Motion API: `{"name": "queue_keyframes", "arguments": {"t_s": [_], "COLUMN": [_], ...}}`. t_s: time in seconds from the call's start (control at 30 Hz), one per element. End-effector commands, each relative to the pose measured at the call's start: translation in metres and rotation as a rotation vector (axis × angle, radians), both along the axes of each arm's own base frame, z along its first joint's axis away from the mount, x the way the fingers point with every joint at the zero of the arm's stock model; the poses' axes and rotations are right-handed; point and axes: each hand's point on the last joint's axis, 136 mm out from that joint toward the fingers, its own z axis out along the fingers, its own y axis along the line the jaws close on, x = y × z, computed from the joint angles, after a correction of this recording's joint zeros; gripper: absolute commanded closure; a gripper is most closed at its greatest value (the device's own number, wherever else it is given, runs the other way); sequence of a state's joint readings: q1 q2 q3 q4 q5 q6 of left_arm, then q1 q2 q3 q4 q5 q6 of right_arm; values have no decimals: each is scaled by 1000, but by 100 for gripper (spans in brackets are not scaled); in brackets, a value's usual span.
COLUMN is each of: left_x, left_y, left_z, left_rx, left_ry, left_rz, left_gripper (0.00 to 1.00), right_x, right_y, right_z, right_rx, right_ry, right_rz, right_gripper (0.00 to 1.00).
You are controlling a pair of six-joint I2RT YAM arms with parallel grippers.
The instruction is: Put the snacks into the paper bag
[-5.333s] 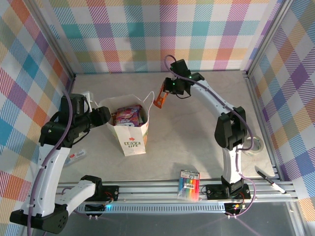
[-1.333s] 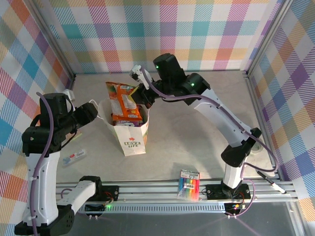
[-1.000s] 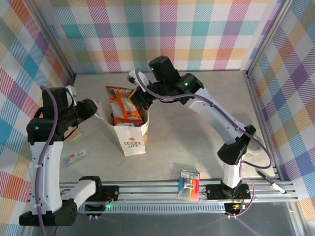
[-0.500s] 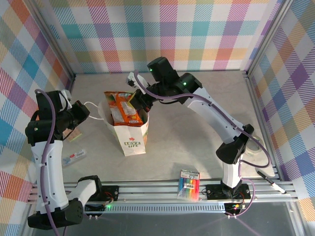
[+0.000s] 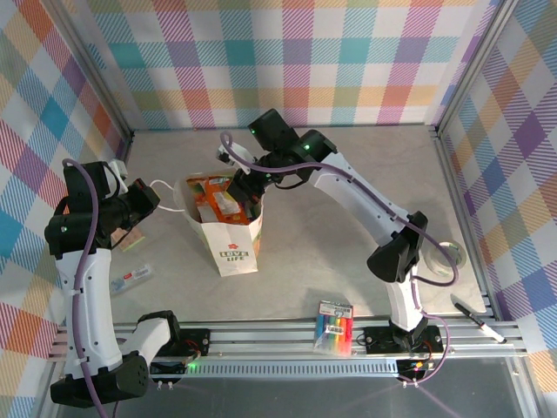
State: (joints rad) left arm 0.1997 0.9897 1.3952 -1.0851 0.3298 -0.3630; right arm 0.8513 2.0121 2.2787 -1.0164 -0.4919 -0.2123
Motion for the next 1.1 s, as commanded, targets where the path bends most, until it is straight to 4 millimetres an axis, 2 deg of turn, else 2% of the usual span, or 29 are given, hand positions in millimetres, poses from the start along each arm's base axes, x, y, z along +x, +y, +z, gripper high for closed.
{"name": "queue_keyframes", "arguments": {"t_s": [0.0, 0.13, 0.37, 0.53, 0.77, 0.93, 1.07], "left_x": [-1, -2, -3, -4, -5, -6, -6], "left_y": [0, 1, 1, 2, 3, 3, 1], "left_z": [2, 2, 1, 0, -1, 0, 0], "left_rx": [0, 3, 6, 14, 19, 20, 14], "left_ry": [-16, -17, -10, -8, -5, -6, -7], "left_rz": [-13, -10, -8, -5, -2, -1, -8], "left_gripper": [96, 96, 96, 96, 96, 96, 94], "right_x": [-7, -8, 6, 24, 50, 60, 63], "right_y": [1, 0, -4, -11, -24, -34, -39], "right_z": [11, -1, -22, -43, -56, -60, -68], "right_rx": [30, -5, -86, -177, -277, -331, -371], "right_ry": [-1, 26, 11, -20, -93, -129, -141], "right_rz": [43, 42, -19, -107, -239, -295, -313], "right_gripper": [100, 100, 100, 100, 100, 96, 88]}}
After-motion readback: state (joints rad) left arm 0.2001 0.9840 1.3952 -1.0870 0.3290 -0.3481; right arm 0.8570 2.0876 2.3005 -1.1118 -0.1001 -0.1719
